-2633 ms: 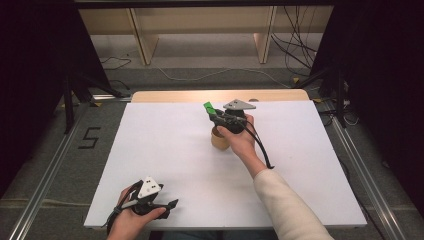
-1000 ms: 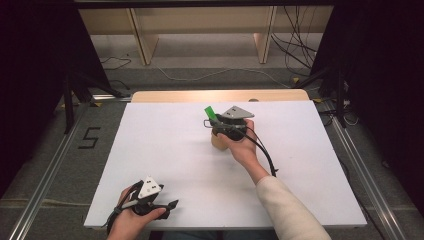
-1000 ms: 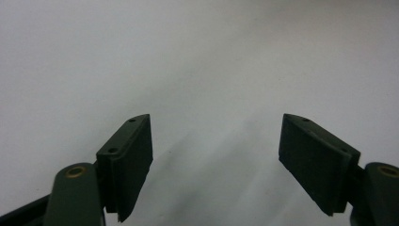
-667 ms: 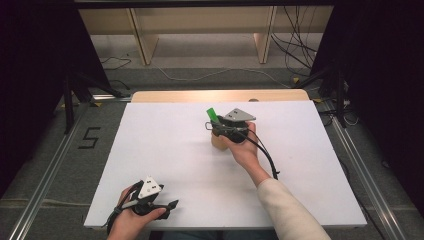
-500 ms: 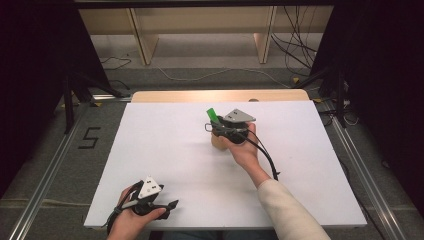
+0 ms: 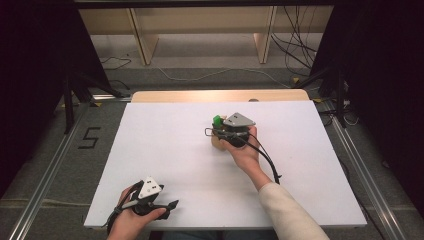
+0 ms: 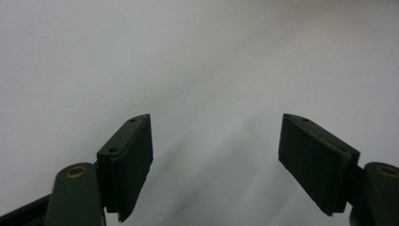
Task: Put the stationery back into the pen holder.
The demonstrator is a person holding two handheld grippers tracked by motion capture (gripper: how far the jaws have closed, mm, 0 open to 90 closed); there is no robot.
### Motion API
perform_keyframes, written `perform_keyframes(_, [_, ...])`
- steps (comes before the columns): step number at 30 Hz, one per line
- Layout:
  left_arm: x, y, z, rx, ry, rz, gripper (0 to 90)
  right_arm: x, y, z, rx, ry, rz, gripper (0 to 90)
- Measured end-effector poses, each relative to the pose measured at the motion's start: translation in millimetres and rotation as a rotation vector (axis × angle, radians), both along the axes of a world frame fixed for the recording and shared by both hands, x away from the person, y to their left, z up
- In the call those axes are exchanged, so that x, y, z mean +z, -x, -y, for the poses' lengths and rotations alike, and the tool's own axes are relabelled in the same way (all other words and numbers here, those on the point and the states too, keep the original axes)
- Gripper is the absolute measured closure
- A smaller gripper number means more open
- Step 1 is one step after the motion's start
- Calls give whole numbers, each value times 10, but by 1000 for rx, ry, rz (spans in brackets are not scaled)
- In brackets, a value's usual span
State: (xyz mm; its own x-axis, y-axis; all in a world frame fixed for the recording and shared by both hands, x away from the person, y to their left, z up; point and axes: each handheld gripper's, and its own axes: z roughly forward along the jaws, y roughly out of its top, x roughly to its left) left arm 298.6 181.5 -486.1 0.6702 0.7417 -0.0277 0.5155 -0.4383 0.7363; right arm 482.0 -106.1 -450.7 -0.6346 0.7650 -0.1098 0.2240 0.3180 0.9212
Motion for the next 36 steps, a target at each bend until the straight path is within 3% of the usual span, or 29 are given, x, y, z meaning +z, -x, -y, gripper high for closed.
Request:
perform_keyframes(5, [2,-1,-6,-1,2,-3,266,-7,13,9,-13,11,-6,583])
perform_keyframes(9, [2,0,-5,-2,1,-2,267,10,60,24,-32,18,-19,433])
perform_keyframes(14, [4,0,-8,-2,-1,-3,266,24,100,104,-44,16,-52,335])
perform_keyframes(22, [4,-1,-14,3,-3,-2,266,91,163,233,-13,-3,-83,280])
perform_keyframes(25, [4,1,-13,1,-4,-2,266,107,191,272,-4,4,-108,270])
perform_keyframes(36, [3,1,-15,7,-3,-3,265,148,316,433,21,14,-136,258])
